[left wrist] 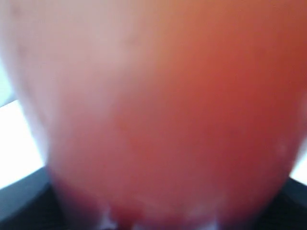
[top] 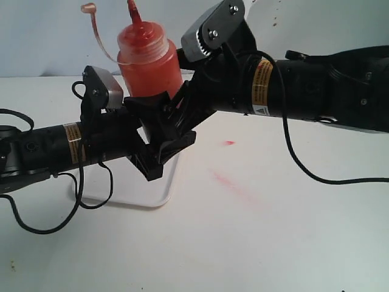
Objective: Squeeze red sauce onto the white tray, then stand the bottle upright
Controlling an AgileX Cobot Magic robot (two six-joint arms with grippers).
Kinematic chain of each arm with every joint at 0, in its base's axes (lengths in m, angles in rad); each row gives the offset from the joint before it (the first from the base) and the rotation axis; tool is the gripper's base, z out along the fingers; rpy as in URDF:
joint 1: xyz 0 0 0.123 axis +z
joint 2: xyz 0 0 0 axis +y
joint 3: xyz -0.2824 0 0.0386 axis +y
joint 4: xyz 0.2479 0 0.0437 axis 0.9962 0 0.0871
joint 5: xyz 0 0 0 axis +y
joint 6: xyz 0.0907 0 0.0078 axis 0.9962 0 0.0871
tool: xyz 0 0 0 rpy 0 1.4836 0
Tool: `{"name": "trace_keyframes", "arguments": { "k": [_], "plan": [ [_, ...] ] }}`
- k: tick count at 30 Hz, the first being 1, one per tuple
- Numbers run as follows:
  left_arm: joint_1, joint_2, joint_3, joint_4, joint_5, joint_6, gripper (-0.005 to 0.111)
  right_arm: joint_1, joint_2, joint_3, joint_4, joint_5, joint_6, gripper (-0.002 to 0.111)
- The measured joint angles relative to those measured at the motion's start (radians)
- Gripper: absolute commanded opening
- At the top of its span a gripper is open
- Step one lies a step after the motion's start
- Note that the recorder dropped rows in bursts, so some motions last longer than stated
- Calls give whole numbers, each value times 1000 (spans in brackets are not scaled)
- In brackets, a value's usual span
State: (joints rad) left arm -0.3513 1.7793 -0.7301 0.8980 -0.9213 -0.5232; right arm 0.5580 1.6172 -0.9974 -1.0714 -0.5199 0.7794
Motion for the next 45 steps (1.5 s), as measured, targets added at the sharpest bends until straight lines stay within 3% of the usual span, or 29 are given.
{"name": "trace_keyframes", "arguments": {
  "k": [4, 8, 17, 21, 26, 27, 34, 39, 45],
  "plan": [
    [-26, 0, 0, -7, 4, 20, 0, 0, 0, 0, 21, 19, -9, 54],
    [-26, 0, 0, -28, 15, 60, 0, 0, 0, 0, 25, 17, -14, 0],
    [-26, 0, 0, -46, 21, 113, 3, 0, 0, 0, 27, 39, -30, 0],
    [-26, 0, 0, -60, 26, 123, 31, 0, 0, 0, 27, 41, -30, 0],
    [-26, 0, 0, -63, 31, 126, 100, 0, 0, -2, 59, 46, -47, 0],
    [-26, 0, 0, -67, 31, 129, 105, 2, 0, -2, 76, 67, -58, 0],
    [-26, -2, -4, -97, 4, 129, 104, 0, 7, 0, 230, 137, -175, 0],
    [-26, -2, -4, -104, 9, 133, 104, -2, 7, 0, 410, 149, -360, 0],
    [-26, -2, -4, -206, 88, 178, 104, -97, 7, 0, 596, 183, -455, 0]
  ]
}}
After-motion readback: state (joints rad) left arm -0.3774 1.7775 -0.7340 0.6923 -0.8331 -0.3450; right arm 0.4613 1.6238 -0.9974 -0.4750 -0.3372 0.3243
